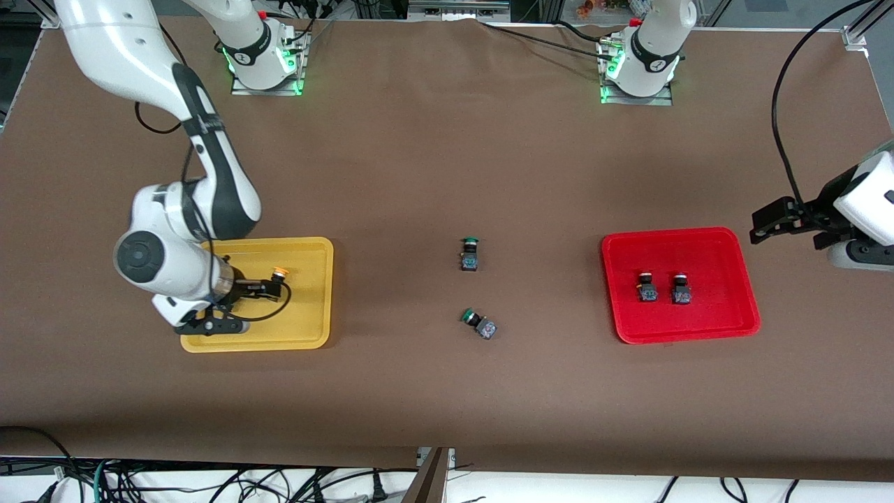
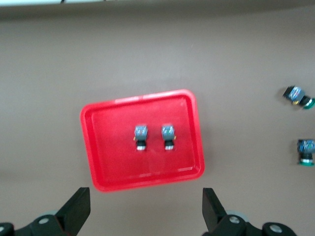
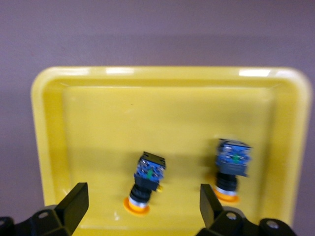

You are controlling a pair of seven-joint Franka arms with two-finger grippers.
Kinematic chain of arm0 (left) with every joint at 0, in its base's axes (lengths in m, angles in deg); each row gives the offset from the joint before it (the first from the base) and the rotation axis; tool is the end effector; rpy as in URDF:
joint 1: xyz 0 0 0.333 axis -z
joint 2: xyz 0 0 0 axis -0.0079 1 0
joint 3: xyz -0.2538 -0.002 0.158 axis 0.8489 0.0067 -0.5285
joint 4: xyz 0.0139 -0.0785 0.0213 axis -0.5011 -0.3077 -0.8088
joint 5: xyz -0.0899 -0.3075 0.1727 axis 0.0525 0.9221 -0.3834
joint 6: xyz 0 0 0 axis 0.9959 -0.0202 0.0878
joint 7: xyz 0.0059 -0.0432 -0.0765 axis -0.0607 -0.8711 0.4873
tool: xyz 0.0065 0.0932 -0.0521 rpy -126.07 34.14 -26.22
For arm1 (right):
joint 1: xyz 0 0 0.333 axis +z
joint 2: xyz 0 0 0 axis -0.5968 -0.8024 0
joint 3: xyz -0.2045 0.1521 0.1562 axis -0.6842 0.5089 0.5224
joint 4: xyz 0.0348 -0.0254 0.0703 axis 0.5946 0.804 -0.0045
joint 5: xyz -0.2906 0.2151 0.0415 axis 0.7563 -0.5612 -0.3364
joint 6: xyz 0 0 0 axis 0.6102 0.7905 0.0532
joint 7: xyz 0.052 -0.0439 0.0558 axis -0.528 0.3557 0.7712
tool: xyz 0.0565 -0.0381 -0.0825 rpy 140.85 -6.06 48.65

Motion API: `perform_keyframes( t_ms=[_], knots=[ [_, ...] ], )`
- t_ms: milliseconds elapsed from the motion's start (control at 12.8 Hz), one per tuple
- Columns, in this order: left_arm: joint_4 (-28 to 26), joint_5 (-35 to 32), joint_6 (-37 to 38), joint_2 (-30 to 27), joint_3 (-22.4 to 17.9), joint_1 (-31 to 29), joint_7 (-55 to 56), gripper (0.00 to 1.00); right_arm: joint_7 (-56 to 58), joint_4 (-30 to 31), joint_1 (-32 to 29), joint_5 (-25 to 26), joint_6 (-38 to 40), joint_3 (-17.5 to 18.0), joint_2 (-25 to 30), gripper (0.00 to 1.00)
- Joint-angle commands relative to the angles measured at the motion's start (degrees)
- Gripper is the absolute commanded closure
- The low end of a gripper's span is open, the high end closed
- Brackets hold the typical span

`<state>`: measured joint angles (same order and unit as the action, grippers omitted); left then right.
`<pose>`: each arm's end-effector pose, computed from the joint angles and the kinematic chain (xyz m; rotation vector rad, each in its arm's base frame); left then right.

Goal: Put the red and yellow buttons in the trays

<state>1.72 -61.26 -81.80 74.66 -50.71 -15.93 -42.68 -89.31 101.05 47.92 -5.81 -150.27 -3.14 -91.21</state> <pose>0.6002 -0.0095 0.5776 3.1335 -0.0755 -0.0174 0.6505 0.1031 0.3122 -3.1365 -0.0993 0.0685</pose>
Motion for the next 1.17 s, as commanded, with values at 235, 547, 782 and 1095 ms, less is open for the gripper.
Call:
perform_keyframes(
  t_ms=[235,547,782,1095],
  knots=[
    [-8.0,8.0,1.2,-8.8,-12.7,6.0,-1.1,0.0,10.1,-10.4,-0.5,-0.3,20.2,-5.3,5.2,0.0],
    [-21.8,9.2,-6.7,-17.5,-24.6,20.0,-0.4,0.0,10.5,-13.5,-0.5,0.1,28.9,-5.6,12.9,0.0],
    [-21.3,9.2,-6.3,-17.0,-25.4,20.7,-0.8,0.0,10.3,-8.5,-2.7,-0.3,32.1,-2.5,19.2,0.0],
    [-21.3,9.2,-5.6,-17.0,-25.6,20.2,-0.2,0.0,10.3,-3.3,-7.4,-0.2,31.4,-0.3,27.6,0.0]
  ],
)
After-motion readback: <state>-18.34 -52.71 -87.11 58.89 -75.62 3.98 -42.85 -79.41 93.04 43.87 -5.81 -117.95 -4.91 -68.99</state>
